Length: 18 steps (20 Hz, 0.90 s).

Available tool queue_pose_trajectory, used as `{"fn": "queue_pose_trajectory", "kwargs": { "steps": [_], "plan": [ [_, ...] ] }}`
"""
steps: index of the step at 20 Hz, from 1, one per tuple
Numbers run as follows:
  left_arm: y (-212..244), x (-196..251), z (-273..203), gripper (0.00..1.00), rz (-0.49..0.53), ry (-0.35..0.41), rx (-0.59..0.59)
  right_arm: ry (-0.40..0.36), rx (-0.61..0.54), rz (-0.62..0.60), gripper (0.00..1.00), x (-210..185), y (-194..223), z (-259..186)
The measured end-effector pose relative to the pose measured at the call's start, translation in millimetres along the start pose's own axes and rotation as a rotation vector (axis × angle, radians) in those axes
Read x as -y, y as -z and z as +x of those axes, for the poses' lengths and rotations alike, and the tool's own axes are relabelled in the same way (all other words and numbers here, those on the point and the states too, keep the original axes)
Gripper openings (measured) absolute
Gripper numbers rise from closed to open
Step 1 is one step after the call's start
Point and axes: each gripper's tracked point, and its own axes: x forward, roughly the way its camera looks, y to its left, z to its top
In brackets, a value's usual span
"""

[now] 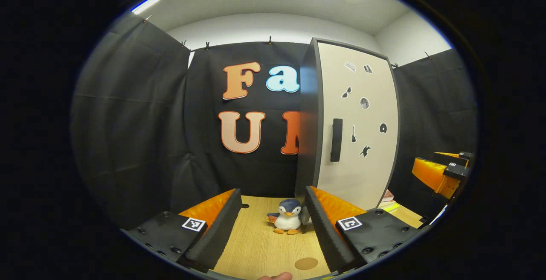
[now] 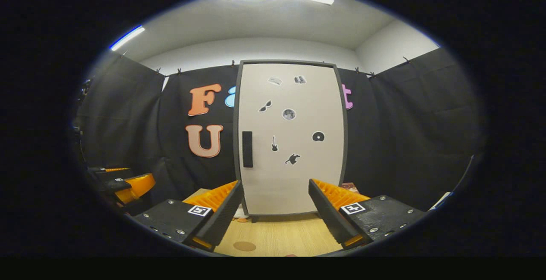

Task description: Open the cabinet door with the right hand, grasp the bottle in the cabinet with the left hand and place it on the coaster, then close the cabinet door with the right hand.

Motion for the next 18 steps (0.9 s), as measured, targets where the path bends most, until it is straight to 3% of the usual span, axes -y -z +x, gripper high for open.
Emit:
{"fn": "queue_pose_trajectory", "kwargs": {
  "steps": [8,11,12,14,18],
  "plan": [
    [7,-32,22,0.96,-0.023,0.040,-0.017,0.020,-0.008,-0.006,0.94,-33,1,30],
    [10,-48,31,0.99,-0.034,0.069,-0.019,0.029,0.011,-0.019,0.94,-52,-5,51],
    [10,-55,33,0.94,-0.035,0.068,-0.020,0.033,0.019,-0.027,0.95,-55,-8,60],
    [12,-67,37,0.94,-0.037,0.058,-0.028,0.041,0.020,-0.035,0.94,-61,-11,76],
    [19,-88,47,0.99,-0.037,0.034,-0.040,0.024,0.024,-0.049,0.95,-75,-19,111]
  ]
}}
